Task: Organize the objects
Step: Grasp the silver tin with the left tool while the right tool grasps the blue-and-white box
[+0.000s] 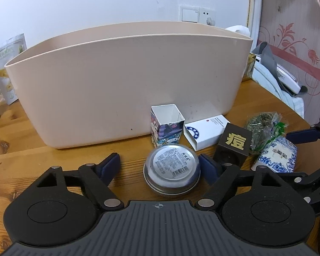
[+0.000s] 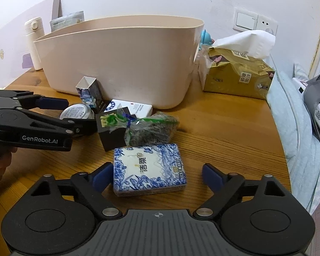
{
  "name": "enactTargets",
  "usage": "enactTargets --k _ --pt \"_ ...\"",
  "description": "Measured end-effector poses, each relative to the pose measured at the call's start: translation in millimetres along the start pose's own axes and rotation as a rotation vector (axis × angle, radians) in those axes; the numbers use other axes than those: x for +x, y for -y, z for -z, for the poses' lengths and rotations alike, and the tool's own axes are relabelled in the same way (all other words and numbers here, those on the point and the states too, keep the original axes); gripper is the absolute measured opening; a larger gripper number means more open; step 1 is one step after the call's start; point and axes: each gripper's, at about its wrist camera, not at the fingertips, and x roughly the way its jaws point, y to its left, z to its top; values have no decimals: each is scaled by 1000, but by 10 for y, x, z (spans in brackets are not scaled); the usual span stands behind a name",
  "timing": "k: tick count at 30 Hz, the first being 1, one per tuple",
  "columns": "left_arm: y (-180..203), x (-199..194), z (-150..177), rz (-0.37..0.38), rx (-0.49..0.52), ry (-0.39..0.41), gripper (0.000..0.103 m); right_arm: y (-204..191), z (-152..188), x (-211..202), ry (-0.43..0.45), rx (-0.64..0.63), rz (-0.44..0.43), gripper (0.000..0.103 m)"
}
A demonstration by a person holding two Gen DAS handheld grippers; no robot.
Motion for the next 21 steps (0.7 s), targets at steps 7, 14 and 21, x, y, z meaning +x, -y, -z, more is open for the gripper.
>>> enactTargets --k 7,14,21 --pt "-14 -60 1 10 11 10 56 -104 0 -54 11 -14 -1 63" --pt "-88 -141 32 3 0 -12 55 -148 7 -76 9 -9 14 63" --pt "-223 -296 136 -7 -11 -29 55 -219 27 -169 16 -15 10 63"
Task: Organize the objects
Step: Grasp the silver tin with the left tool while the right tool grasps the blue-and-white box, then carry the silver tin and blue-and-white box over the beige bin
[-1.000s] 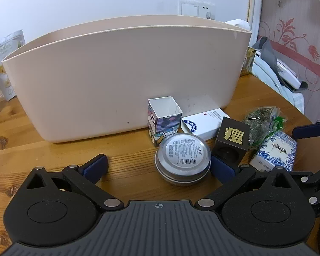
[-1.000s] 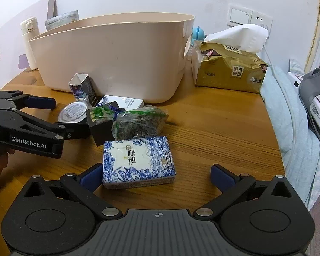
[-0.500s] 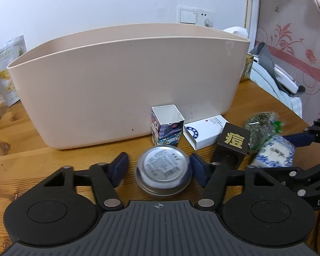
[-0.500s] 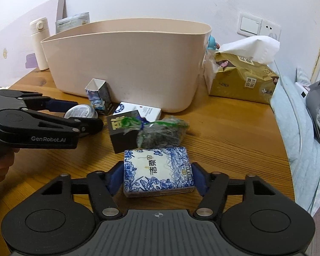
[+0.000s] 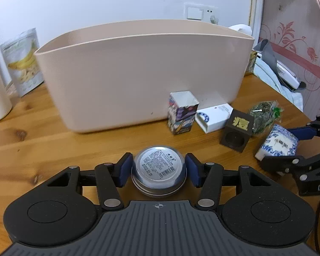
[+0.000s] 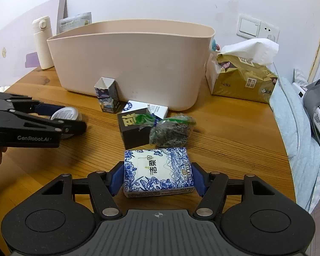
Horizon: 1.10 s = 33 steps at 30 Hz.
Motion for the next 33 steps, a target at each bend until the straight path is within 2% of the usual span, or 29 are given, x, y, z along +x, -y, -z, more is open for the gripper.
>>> enactTargets --k 13,33 --pt "-205 -427 48 -5 -14 34 55 -99 -68 -298 60 -2 28 63" --pt "-399 -933 -340 -2 -16 171 55 -114 -412 -660 189 -5 83 63"
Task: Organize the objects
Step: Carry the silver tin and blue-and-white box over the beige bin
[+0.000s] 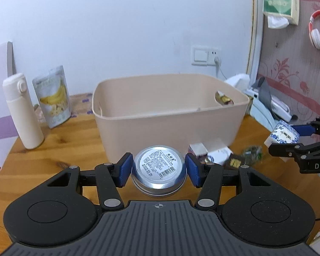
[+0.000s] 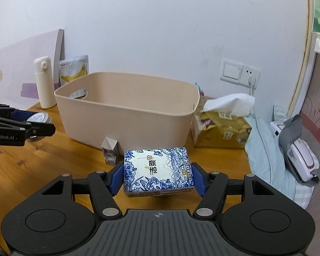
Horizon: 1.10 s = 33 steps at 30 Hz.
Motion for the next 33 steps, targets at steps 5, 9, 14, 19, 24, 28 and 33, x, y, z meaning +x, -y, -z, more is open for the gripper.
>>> enactTargets --k 5,9,14,19,24,28,33 --pt "-46 -26 -155 -5 6 37 55 0 -124 -15 37 9 -3 63" --pt "-68 -38 -285 -8 15 70 55 -1 -210 9 58 16 -7 63" --pt "-115 -9 -442 -14 18 101 55 45 -316 66 75 47 -9 63" --pt "-148 61 -602 -17 29 127 55 66 -433 127 97 56 8 63" --pt "-180 182 -725 -15 34 131 55 100 -545 242 95 74 14 63" --pt "-203 293 -807 -10 34 131 55 128 -640 329 95 73 14 63" --pt "-186 441 -912 -17 73 133 55 173 -763 465 86 97 9 63"
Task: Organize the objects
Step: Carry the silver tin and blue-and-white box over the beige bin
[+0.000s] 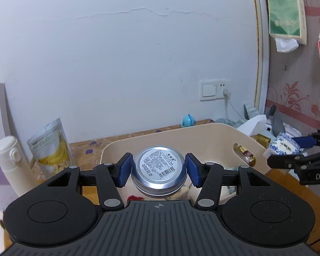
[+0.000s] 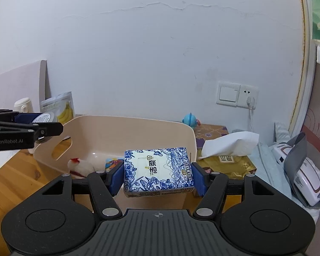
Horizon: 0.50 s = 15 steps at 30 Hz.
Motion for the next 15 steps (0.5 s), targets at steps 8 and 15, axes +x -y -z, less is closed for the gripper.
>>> enactTargets --k 8,15 --pt "-6 240 -94 -2 35 0 55 -50 -103 218 -5 -6 -16 63" --pt "-16 533 -106 16 40 -39 55 -55 -181 374 -20 -11 -11 63"
